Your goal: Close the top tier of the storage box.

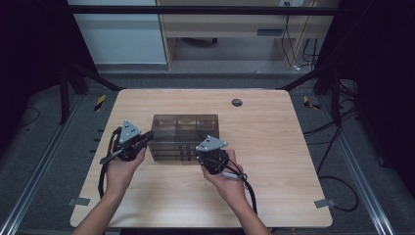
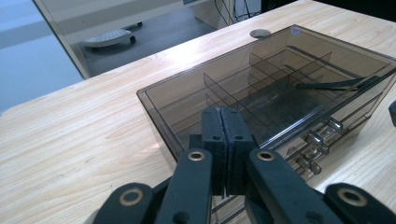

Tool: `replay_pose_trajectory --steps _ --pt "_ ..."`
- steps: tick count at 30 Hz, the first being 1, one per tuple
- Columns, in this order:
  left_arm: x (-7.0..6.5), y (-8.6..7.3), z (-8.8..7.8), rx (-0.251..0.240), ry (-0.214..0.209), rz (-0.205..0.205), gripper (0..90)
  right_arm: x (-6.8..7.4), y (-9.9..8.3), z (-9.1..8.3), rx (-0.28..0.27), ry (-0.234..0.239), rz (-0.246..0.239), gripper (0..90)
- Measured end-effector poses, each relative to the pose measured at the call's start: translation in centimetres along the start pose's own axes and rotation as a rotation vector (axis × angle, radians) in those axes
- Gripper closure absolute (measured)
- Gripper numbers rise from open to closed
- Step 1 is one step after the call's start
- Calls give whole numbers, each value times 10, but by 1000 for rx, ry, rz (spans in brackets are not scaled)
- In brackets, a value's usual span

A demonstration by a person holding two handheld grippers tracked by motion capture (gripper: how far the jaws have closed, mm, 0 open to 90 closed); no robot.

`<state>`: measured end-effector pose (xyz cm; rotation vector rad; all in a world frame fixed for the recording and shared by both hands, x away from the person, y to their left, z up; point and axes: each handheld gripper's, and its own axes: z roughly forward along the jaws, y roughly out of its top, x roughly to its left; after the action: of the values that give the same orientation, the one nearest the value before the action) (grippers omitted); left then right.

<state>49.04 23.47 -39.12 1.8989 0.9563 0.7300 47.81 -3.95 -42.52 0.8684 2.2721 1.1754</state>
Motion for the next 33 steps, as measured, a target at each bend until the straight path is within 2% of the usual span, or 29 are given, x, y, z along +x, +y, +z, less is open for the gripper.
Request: replay_pose_trajectory --steps 33 --pt "3 -10 -26 -32 1 20 850 -21 1 -32 -39 -31 36 900"
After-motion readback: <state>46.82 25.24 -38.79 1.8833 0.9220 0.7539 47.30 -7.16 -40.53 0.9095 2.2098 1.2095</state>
